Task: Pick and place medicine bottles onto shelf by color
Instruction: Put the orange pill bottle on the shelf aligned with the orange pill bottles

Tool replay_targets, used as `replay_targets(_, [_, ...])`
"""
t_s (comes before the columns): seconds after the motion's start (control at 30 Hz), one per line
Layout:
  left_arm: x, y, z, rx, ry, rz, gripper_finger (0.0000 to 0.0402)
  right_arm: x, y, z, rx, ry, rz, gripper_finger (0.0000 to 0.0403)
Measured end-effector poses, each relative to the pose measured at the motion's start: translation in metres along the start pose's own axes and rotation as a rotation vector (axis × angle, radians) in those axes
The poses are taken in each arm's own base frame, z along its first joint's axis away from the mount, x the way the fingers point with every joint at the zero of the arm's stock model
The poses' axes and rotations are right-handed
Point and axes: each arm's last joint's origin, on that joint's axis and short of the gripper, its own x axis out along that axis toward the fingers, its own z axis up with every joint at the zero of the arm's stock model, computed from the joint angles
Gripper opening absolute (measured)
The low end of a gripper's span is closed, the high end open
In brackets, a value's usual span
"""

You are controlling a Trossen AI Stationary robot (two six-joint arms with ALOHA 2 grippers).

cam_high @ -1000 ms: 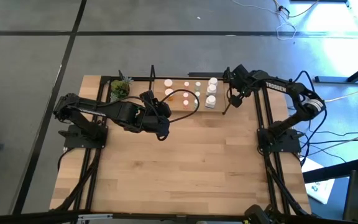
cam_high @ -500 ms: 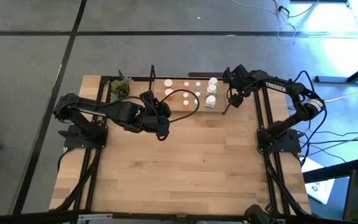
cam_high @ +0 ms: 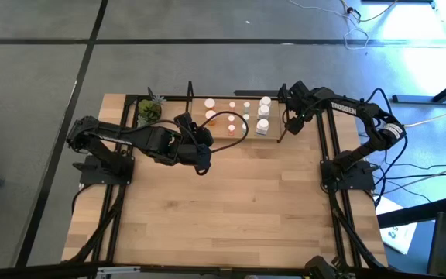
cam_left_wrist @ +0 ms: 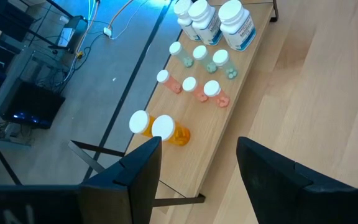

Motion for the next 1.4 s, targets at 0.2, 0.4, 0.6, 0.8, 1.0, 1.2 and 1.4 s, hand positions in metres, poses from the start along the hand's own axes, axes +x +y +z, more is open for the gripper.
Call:
replay_targets(0.2, [0.000, 0.000, 0.000, 0.000, 0.000, 0.000, 0.0202, -0.002, 0.001, -0.005, 0.043, 0.036, 0.007, 0.0210])
replay_targets(0.4, [0.000, 0.000, 0.000, 0.000, 0.000, 0.000, 0.0202, -0.021, 0.002, -0.013, 0.072, 0.001, 0.006, 0.0210])
replay_targets(0.6, [0.000, 0.000, 0.000, 0.000, 0.000, 0.000, 0.0202, -0.045, 0.007, -0.025, 0.112, -0.051, 0.001, 0.0210])
replay_targets(0.8, [0.000, 0.000, 0.000, 0.000, 0.000, 0.000, 0.0202, -0.066, 0.021, -0.043, 0.106, -0.050, 0.015, 0.0211])
replay_targets(1.0, [0.000, 0.000, 0.000, 0.000, 0.000, 0.000, 0.0202, -0.087, 0.042, -0.059, 0.058, -0.094, 0.040, 0.0211])
replay_targets(1.2, [0.000, 0.000, 0.000, 0.000, 0.000, 0.000, 0.0202, -0.103, 0.071, -0.071, -0.048, -0.172, 0.089, 0.0212])
replay_targets(1.4, [0.000, 0.000, 0.000, 0.000, 0.000, 0.000, 0.0202, -0.110, 0.103, -0.082, -0.163, -0.207, 0.144, 0.0212])
